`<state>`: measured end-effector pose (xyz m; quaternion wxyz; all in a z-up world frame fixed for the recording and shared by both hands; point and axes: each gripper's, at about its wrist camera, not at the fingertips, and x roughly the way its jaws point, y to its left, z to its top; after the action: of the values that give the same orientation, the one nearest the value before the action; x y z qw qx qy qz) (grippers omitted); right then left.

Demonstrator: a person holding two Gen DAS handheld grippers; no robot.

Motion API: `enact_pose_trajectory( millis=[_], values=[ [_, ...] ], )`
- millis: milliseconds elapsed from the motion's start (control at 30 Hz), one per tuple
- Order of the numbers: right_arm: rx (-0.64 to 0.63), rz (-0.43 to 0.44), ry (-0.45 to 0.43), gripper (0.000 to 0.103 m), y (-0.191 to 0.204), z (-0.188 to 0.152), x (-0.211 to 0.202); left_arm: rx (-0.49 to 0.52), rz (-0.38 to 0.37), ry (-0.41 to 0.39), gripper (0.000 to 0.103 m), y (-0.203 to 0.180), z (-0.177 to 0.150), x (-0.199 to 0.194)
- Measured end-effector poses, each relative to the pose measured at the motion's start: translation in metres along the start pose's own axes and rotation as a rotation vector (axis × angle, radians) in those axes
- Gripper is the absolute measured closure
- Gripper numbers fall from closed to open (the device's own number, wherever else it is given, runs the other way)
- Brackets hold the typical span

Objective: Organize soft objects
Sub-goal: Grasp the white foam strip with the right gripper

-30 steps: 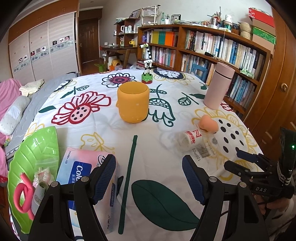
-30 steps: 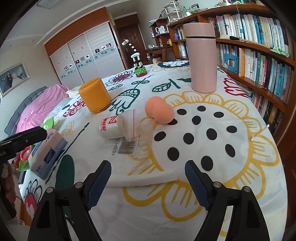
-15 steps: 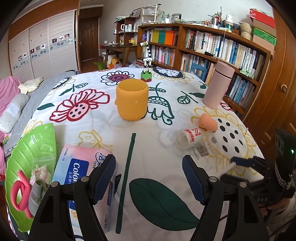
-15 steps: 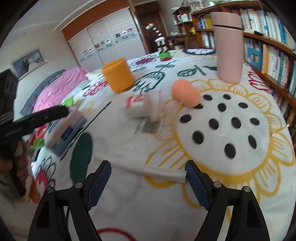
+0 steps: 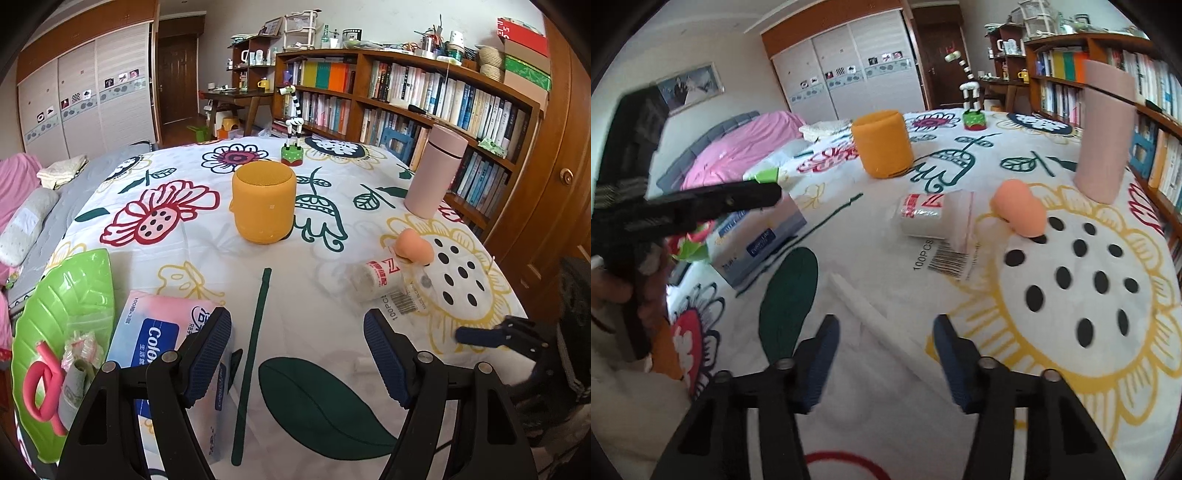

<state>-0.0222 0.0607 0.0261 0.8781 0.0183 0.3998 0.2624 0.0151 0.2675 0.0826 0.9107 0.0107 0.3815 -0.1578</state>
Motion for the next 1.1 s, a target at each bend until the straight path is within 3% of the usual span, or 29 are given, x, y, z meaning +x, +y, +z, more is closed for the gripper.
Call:
enact_pose_trajectory(
  millis=[300,433,733,1100],
  values=[
    [-0.168,-0.079,0.043,0.077,0.019,-0.001,0.024,0.004,0.013,-0.001,0.028,0.0,0.001,0.001],
    [-0.141,-0.062,0.048,0.09,0.013,-0.002,0.018,0.012,0.008,0.008,0.028,-0.003,0.003,0.007],
    [0.056,0.084,-0.017,0.093,-0.012,-0.012,-0.015,0.064,-0.037,0.045,0.028,-0.028,0.011,0.028],
    [0.156,0.026,-0.098,0.093,-0.038,-0.015,-0.034,0.102,-0.114,0.101,0.028,-0.062,0.024,0.067]
  ],
)
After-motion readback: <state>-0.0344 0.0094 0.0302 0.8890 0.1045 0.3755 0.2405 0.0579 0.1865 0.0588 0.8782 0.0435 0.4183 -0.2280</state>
